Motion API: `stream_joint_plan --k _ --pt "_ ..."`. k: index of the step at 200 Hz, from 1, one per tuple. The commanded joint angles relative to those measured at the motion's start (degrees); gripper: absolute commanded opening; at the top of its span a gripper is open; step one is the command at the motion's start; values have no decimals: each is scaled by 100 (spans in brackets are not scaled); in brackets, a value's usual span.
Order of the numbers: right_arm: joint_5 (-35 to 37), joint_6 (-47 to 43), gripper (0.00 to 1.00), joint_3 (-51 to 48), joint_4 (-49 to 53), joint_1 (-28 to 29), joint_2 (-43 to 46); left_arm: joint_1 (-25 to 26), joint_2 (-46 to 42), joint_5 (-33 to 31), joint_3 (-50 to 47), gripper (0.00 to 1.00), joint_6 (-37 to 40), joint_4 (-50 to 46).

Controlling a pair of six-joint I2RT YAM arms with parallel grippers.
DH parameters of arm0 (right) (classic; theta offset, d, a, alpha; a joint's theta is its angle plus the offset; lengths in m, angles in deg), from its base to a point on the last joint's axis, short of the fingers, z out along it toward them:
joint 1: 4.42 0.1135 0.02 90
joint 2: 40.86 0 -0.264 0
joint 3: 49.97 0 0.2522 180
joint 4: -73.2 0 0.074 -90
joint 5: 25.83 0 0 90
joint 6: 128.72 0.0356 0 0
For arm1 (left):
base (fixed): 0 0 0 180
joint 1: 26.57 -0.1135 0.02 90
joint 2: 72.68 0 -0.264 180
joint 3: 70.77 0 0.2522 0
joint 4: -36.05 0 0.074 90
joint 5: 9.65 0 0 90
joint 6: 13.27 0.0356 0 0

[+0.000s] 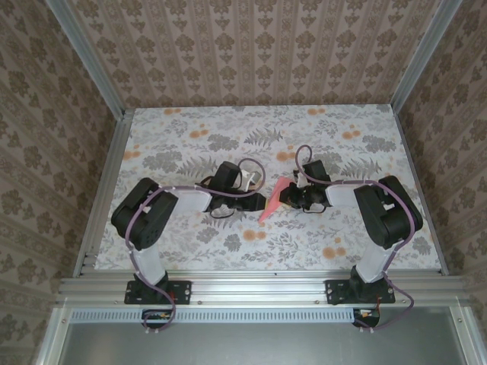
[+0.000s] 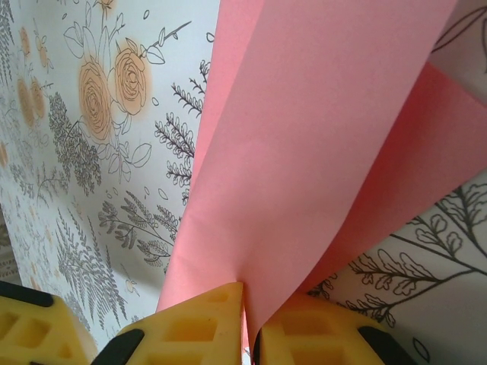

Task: Fold a paper plane with a square sheet of paper (pick it up from the middle)
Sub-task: Fold the wing for the fifth time at the center of the table.

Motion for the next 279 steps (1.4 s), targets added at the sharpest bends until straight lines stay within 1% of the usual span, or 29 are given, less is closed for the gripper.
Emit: stream_joint_plan --k 1,76,131,190,279 --pt "71 -81 13 106 225 -36 -170 -9 197 299 167 21 -7 76" --pt "79 -87 14 97 263 -30 -197 35 439 332 206 20 95 65" --pt "88 -98 17 123 316 -36 -209 79 540 161 270 20 138 -61" --pt "103 -103 20 123 343 -31 -216 84 566 -51 232 21 -10 -14" --pt "156 -125 21 123 409 -29 -243 167 608 -115 299 21 -50 -53"
